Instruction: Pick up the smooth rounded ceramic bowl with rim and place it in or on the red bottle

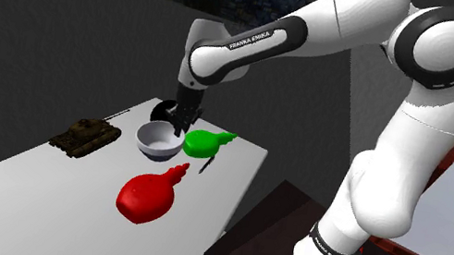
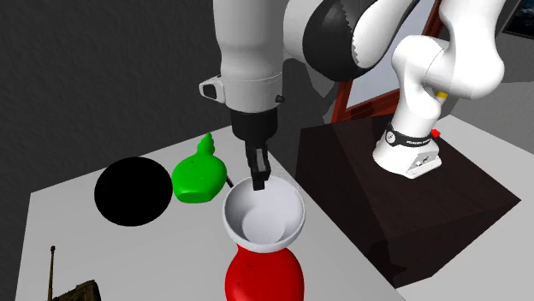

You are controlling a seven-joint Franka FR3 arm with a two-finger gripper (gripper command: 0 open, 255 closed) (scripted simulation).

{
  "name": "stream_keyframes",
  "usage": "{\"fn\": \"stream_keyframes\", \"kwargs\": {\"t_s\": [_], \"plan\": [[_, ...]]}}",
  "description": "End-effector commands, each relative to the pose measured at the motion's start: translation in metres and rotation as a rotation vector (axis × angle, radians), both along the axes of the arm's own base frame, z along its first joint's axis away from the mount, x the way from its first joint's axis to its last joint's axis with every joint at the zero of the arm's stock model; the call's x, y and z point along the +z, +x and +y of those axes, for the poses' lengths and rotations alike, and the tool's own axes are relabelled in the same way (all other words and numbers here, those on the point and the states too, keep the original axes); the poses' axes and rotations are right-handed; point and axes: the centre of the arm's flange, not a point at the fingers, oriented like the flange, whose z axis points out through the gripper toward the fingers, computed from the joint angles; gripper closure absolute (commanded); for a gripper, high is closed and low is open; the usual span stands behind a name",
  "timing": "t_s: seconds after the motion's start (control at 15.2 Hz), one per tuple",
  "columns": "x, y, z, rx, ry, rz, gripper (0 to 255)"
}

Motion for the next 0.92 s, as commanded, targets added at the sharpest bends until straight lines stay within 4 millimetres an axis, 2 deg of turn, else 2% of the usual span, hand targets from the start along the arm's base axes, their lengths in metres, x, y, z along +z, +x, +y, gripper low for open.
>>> {"fn": "stream_keyframes", "kwargs": {"t_s": [0.0,0.86], "plan": [[-0.010,-0.001,0.000,-0.001,0.000,-0.001,255],[-0.079,-0.001,0.000,-0.001,0.000,-0.001,255]]}}
